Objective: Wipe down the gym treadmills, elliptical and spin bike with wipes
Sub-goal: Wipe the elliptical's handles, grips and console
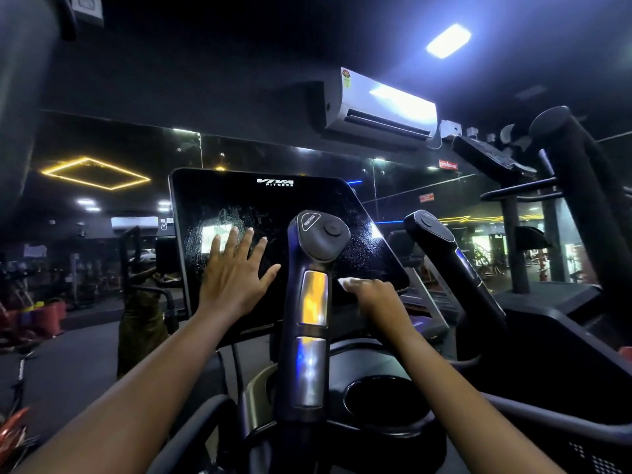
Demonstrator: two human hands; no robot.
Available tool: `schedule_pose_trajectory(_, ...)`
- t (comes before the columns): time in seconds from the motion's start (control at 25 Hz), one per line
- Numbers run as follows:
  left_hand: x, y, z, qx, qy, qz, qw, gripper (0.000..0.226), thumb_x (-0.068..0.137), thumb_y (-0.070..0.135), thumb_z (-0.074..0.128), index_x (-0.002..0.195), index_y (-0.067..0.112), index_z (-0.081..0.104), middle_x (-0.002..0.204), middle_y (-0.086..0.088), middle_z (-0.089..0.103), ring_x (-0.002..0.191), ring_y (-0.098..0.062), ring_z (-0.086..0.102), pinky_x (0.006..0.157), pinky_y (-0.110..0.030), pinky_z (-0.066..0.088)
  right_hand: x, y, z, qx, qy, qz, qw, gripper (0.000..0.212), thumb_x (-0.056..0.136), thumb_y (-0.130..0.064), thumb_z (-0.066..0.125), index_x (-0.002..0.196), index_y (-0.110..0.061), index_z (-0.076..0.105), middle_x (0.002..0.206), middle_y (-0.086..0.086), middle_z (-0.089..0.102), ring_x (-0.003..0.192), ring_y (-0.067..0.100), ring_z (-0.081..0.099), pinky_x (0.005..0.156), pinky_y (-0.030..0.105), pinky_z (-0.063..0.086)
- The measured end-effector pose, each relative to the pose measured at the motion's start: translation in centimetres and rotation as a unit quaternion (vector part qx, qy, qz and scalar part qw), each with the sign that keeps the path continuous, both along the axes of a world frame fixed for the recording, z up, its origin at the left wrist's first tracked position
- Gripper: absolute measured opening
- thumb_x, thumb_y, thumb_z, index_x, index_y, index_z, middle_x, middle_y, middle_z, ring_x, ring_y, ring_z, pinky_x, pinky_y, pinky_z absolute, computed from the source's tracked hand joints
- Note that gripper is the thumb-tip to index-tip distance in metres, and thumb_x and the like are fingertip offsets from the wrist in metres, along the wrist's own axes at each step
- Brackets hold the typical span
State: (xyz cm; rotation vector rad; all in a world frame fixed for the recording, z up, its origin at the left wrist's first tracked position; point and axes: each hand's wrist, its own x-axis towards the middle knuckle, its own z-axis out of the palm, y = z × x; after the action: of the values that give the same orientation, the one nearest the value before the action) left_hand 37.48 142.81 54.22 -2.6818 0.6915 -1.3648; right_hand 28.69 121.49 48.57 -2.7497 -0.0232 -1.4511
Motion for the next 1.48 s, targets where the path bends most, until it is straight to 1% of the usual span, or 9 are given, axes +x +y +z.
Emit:
schedule_pose_trajectory(0.12, 0.1, 0.0, 0.0, 0.001, 0.001, 0.004, 1.000, 0.069, 0.096, 0.059, 0.020, 0.153, 0.021, 0.008, 0.161, -0.005, 0.002, 0.148, -0.025, -0.003, 0.119, -0.045, -0.004, 0.4, -1.0, 1.4, 0.096, -0.027, 0.075, 0.992, 0.036, 0.084, 0.000, 0.054, 0.113, -0.016, 0.068, 0.108, 0.009, 0.069, 0.095, 0.022, 0.065, 0.077, 0.026, 0.044)
schedule_pose_trajectory(0.28, 0.0, 0.0, -0.1, -0.005, -0.005, -0.002, 1.000, 0.069, 0.096, 0.059, 0.020, 0.153, 0.021, 0.010, 0.161, -0.005, 0.004, 0.148, -0.025, -0.002, 0.119, -0.046, -0.004, 2.8, -5.7, 4.7, 0.231, -0.098, -0.086, 0.964, 0.034, 0.091, -0.001, 0.049, 0.121, -0.010, 0.062, 0.116, 0.018, 0.064, 0.107, 0.031, 0.059, 0.084, 0.027, 0.035)
schedule_pose_trajectory(0.48, -0.2, 0.1, 0.0, -0.006, -0.008, -0.003, 1.000, 0.069, 0.096, 0.059, 0.021, 0.153, 0.021, 0.010, 0.161, -0.005, 0.003, 0.148, -0.025, -0.002, 0.119, -0.045, -0.005, 4.8, -2.5, 3.8, 0.165, -0.072, -0.075, 0.981, 0.048, 0.086, 0.006, 0.043, 0.127, -0.015, 0.058, 0.119, 0.011, 0.063, 0.111, 0.029, 0.056, 0.091, 0.032, 0.040)
schedule_pose_trajectory(0.68, -0.3, 0.1, -0.1, 0.002, -0.004, 0.002, 1.000, 0.068, 0.097, 0.057, 0.020, 0.153, 0.020, 0.007, 0.161, -0.006, 0.002, 0.148, -0.026, -0.003, 0.119, -0.046, -0.003, 1.7, 2.0, 1.0, 0.029, -0.029, 0.065, 0.997, 0.035, 0.074, 0.006, 0.050, 0.100, -0.008, 0.070, 0.104, 0.011, 0.069, 0.098, 0.031, 0.062, 0.079, 0.032, 0.047)
schedule_pose_trajectory(0.84, -0.2, 0.2, -0.1, 0.006, -0.008, 0.009, 1.000, 0.068, 0.097, 0.057, 0.015, 0.153, 0.020, 0.006, 0.161, -0.007, 0.002, 0.148, -0.026, -0.003, 0.119, -0.046, -0.003, 2.1, -3.4, 4.5, 0.235, -0.112, -0.015, 0.965, 0.030, 0.088, -0.003, 0.052, 0.113, -0.011, 0.067, 0.112, 0.013, 0.067, 0.103, 0.028, 0.062, 0.088, 0.030, 0.045)
schedule_pose_trajectory(0.96, -0.1, 0.1, -0.1, 0.008, -0.019, 0.014, 1.000, 0.071, 0.094, 0.059, 0.008, 0.153, 0.020, 0.006, 0.161, -0.007, 0.004, 0.148, -0.027, -0.001, 0.119, -0.046, -0.001, 3.6, -6.6, 6.6, 0.290, -0.039, -0.101, 0.951, 0.034, 0.089, 0.001, 0.047, 0.119, -0.006, 0.063, 0.118, 0.016, 0.063, 0.112, 0.032, 0.057, 0.091, 0.032, 0.042)
schedule_pose_trajectory(1.08, -0.3, 0.1, -0.1, -0.003, -0.013, -0.003, 1.000, 0.085, 0.081, 0.062, -0.001, 0.153, 0.018, 0.011, 0.160, -0.009, 0.008, 0.148, -0.028, 0.002, 0.117, -0.046, -0.001, 5.4, -4.8, 7.4, 0.240, -0.027, -0.124, 0.962, 0.030, 0.087, 0.001, 0.046, 0.108, -0.004, 0.066, 0.108, 0.020, 0.065, 0.105, 0.036, 0.058, 0.085, 0.037, 0.045)
schedule_pose_trajectory(1.28, -0.5, 0.0, 0.0, 0.011, -0.010, 0.013, 1.000, 0.068, 0.097, 0.057, 0.013, 0.153, 0.019, 0.007, 0.161, -0.007, 0.004, 0.148, -0.027, -0.001, 0.118, -0.045, -0.002, 3.9, 1.1, 6.3, 0.133, -0.069, -0.030, 0.988, 0.030, 0.085, 0.006, 0.044, 0.106, 0.004, 0.063, 0.104, 0.022, 0.062, 0.098, 0.038, 0.055, 0.076, 0.038, 0.042)
schedule_pose_trajectory(1.48, -0.6, 0.1, 0.0, 0.019, -0.004, 0.019, 1.000, 0.069, 0.097, 0.056, 0.022, 0.153, 0.020, 0.006, 0.161, -0.007, 0.003, 0.148, -0.027, -0.002, 0.118, -0.046, -0.001, 1.2, 0.2, 0.8, -0.052, -0.062, 0.138, 0.987, 0.036, 0.067, 0.005, 0.054, 0.095, -0.008, 0.073, 0.096, 0.007, 0.072, 0.083, 0.028, 0.067, 0.075, 0.022, 0.048)
